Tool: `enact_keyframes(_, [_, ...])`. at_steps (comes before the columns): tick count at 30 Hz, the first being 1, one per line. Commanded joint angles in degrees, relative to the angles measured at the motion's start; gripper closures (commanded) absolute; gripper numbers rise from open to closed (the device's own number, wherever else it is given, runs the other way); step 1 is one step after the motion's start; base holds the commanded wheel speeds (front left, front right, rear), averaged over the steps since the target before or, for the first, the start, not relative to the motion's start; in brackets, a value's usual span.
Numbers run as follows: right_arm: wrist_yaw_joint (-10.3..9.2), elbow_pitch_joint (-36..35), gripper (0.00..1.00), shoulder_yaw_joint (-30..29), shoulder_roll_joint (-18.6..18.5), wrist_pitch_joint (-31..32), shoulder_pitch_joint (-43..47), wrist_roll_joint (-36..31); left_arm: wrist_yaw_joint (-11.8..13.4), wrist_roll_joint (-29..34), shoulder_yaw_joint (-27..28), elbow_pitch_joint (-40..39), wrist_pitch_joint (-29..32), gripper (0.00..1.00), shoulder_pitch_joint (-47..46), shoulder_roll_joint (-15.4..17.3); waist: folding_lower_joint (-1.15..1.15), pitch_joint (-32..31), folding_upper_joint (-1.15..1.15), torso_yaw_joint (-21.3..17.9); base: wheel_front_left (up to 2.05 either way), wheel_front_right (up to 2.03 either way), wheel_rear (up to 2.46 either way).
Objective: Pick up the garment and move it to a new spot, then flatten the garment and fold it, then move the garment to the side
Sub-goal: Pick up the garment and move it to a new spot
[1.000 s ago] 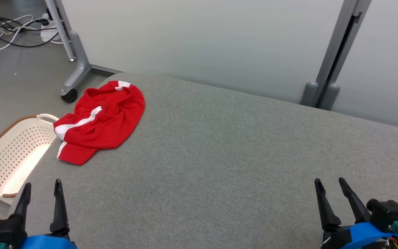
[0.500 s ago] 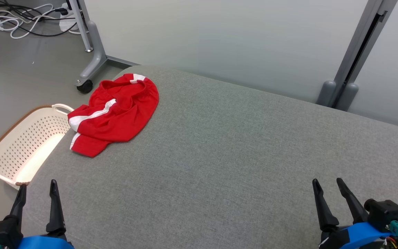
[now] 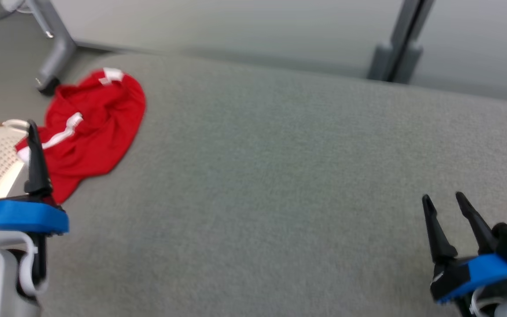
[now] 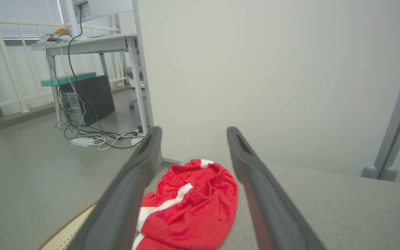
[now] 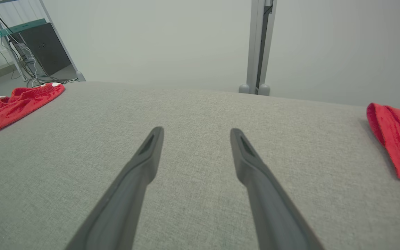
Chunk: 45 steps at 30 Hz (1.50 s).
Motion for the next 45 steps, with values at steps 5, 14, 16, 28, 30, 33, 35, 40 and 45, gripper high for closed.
enact_keyframes(5, [0.01,-4.43,0.0,-1.57,-3.07,2.07,-3.2,-0.75,-2.04,-0.65,0.72,8.77,-0.75,0.0,-13.35,2.81,-0.01,7.09,-0.01,-4.39,0.0,0.0,0.0])
enact_keyframes(14, [0.01,-10.96,0.0,-4.95,-5.76,4.54,-5.35,-1.14,-4.83,-1.11,1.44,27.3,-1.54,0.0,-30.3,8.19,-0.01,17.39,-0.01,-10.59,0.0,0.0,0.0])
enact_keyframes(16, [0.01,-12.01,0.0,-5.66,-6.07,4.84,-5.23,-1.13,-5.38,-0.6,0.79,31.48,-1.62,0.0,-32.82,9.09,-0.01,18.88,-0.01,-11.46,0.0,0.0,0.0])
enact_keyframes(28, [0.01,-16.95,0.0,-8.5,-7.31,6.32,-5.44,-1.25,-6.86,1.31,-3.57,52.75,1.7,0.0,-40.64,9.76,-0.01,24.33,-0.01,-11.88,0.0,0.0,0.0])
enact_keyframes(30, [0.01,-17.56,0.0,-8.5,-7.46,6.71,-5.53,-1.31,-7.07,1.24,-4.01,55.62,2.72,0.0,-41.27,9.0,-0.01,24.8,-0.01,-11.68,0.0,0.0,0.0])
enact_keyframes(33, [0.01,-18.37,0.0,-8.58,-7.62,7.2,-5.53,-1.29,-7.34,0.55,-4.54,60.53,6.98,0.0,-41.2,7.8,-0.01,25.27,-0.01,-11.39,0.0,0.0,0.0])
enact_keyframes(35, [0.01,-18.75,0.0,-8.49,-7.64,7.39,-5.51,-1.35,-7.66,0.13,-4.82,62.14,8.56,0.0,-40.85,7.12,-0.01,25.5,-0.01,-11.3,0.0,0.0,0.0])
enact_keyframes(40, [0.01,-18.84,0.0,-8.2,-7.31,7.74,-5.45,-1.43,-8.28,-0.02,-5.79,63.25,7.55,1.0,-41.2,7.01,-0.01,25.6,-0.01,-11.21,0.0,0.0,0.0])
enact_keyframes(45, [0.01,-17.59,0.0,-7.66,-6.59,7.03,-5.55,-1.24,-8.61,0.56,-7.02,60.53,0.22,1.0,-44.9,8.19,-0.01,24.1,-0.01,-11.51,0.0,0.0,0.0])
